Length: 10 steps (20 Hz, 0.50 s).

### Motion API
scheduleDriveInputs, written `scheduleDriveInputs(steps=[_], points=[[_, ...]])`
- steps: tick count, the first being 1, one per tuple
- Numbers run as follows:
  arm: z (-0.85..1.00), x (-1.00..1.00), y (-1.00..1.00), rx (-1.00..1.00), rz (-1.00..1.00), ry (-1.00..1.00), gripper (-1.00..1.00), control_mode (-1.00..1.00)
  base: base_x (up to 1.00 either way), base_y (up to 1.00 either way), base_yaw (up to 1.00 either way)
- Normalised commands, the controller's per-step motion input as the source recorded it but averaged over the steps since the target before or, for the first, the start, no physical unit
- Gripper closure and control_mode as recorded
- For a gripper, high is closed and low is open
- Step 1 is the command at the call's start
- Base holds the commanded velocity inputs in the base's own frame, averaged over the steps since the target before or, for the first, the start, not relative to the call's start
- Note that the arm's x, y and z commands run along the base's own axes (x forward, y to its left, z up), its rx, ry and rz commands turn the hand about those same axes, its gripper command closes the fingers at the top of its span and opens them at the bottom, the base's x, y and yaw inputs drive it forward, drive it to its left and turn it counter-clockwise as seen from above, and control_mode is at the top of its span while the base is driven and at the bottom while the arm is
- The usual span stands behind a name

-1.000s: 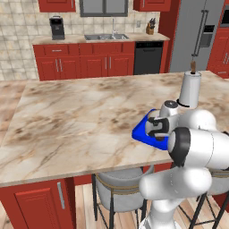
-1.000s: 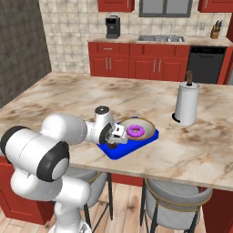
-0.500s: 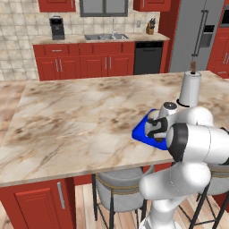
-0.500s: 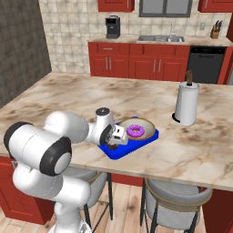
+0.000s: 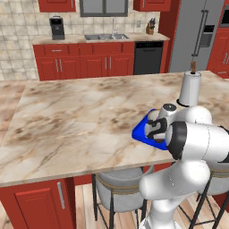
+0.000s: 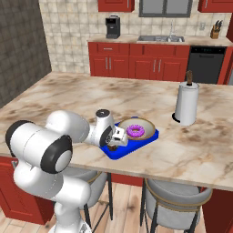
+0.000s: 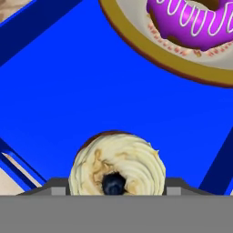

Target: Place the bowl with donut and the cupcake onto the tray.

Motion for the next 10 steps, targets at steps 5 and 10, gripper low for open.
scheduleDriveInputs(steps=[5, 10], points=[[0.00, 0.00, 0.00, 0.00, 0.00, 0.00, 1.00, -1.00, 0.00, 0.00, 0.00], [0.00, 0.00, 0.00, 0.00, 0.00, 0.00, -1.00, -1.00, 0.00, 0.00, 0.00]])
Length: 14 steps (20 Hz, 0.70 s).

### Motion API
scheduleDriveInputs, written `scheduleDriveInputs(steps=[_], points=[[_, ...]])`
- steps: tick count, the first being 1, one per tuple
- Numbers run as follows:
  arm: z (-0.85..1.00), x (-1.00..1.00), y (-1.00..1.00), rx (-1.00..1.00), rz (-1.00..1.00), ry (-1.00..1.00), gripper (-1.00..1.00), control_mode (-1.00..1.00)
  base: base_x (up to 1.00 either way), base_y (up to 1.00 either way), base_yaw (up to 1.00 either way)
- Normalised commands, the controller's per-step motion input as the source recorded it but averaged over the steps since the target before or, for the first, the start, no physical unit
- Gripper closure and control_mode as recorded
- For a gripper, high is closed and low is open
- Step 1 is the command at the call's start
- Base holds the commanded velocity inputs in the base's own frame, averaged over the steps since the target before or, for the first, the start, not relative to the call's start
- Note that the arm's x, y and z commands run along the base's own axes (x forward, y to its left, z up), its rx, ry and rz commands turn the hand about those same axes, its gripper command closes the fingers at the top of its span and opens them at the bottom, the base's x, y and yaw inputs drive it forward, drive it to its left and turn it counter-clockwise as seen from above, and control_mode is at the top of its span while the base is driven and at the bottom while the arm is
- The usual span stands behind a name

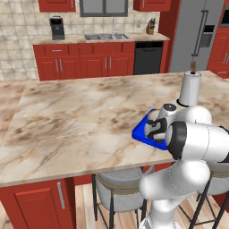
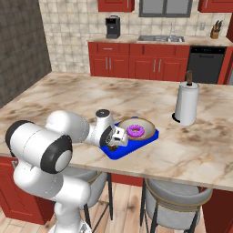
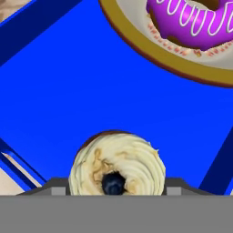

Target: Place the bowl with donut and the cupcake onto the tray.

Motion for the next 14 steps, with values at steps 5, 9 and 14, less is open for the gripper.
scheduleDriveInputs(steps=[5, 9, 14], points=[[0.00, 0.00, 0.00, 0.00, 0.00, 0.00, -1.00, -1.00, 0.00, 0.00, 0.00], [0.00, 0.00, 0.00, 0.00, 0.00, 0.00, -1.00, -1.00, 0.00, 0.00, 0.00], [0.26, 0.00, 0.00, 0.00, 0.00, 0.00, -1.00, -1.00, 0.00, 0.00, 0.00]])
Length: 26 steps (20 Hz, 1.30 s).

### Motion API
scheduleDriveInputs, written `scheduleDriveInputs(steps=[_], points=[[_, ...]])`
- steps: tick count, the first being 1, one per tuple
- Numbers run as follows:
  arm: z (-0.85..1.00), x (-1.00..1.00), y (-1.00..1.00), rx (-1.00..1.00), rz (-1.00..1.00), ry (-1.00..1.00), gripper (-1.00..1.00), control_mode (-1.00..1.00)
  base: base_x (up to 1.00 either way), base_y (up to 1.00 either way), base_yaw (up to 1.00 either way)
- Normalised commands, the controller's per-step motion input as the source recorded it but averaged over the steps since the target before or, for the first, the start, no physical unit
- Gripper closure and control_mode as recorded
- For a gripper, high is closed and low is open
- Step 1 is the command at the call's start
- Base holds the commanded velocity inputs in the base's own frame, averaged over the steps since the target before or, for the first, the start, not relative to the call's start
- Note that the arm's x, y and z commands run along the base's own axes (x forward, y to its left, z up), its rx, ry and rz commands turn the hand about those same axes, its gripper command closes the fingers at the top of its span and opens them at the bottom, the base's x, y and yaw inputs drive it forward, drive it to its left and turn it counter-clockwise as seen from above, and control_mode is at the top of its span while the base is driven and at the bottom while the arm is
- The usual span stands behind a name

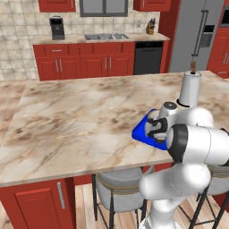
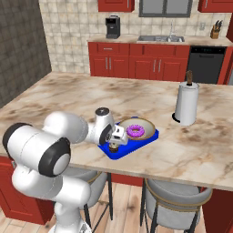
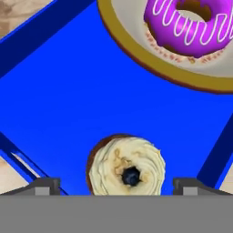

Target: Place the bowl with donut and the cupcake onto the tray.

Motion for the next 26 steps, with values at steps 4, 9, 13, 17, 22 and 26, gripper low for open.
scheduleDriveInputs(steps=[4, 9, 13, 17, 22, 26], points=[[0.43, 0.00, -0.01, 0.00, 0.00, 0.00, -1.00, -1.00, 0.00, 0.00, 0.00], [0.44, -0.03, -0.09, 0.00, 0.00, 0.00, -1.00, -1.00, 0.00, 0.00, 0.00], [0.48, -0.18, -0.05, 0.00, 0.00, 0.00, -1.00, -1.00, 0.00, 0.00, 0.00], [0.40, -0.21, 0.00, 0.00, 0.00, -0.01, -1.00, -1.00, 0.00, 0.00, 0.00], [0.41, -0.15, 0.00, 0.00, 0.00, 0.00, -1.00, -1.00, 0.00, 0.00, 0.00], [0.40, -0.25, 0.00, 0.00, 0.00, -0.01, -1.00, -1.00, 0.00, 0.00, 0.00]])
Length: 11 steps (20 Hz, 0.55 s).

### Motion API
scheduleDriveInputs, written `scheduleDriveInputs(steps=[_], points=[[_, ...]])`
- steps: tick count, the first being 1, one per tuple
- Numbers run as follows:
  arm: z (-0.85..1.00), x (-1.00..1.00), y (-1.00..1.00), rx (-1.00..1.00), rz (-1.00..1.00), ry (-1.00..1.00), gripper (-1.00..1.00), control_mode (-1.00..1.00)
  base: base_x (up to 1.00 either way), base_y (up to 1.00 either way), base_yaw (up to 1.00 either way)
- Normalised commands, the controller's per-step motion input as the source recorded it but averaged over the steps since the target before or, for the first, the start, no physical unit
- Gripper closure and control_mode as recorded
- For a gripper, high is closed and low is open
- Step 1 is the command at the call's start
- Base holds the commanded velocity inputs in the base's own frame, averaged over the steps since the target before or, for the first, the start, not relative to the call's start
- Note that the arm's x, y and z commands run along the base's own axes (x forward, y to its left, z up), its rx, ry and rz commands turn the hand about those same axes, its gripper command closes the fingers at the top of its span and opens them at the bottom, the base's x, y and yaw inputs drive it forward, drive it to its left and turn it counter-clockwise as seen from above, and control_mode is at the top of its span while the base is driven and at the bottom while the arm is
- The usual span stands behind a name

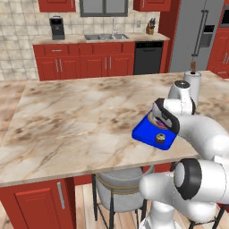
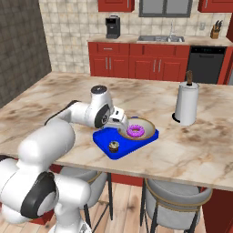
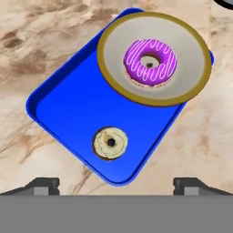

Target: Place the bowl with donut and the cupcake onto the tray.

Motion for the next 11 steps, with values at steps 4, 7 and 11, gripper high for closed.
scheduleDriveInputs(steps=[4, 7, 11], points=[[0.37, -0.41, 0.00, 0.00, 0.00, -0.04, -1.00, -1.00, 0.00, 0.00, 0.00], [0.42, -0.38, 0.00, 0.00, 0.00, -0.02, -1.00, -1.00, 0.00, 0.00, 0.00], [0.41, -0.41, 0.00, 0.00, 0.00, -0.02, -1.00, -1.00, 0.00, 0.00, 0.00]])
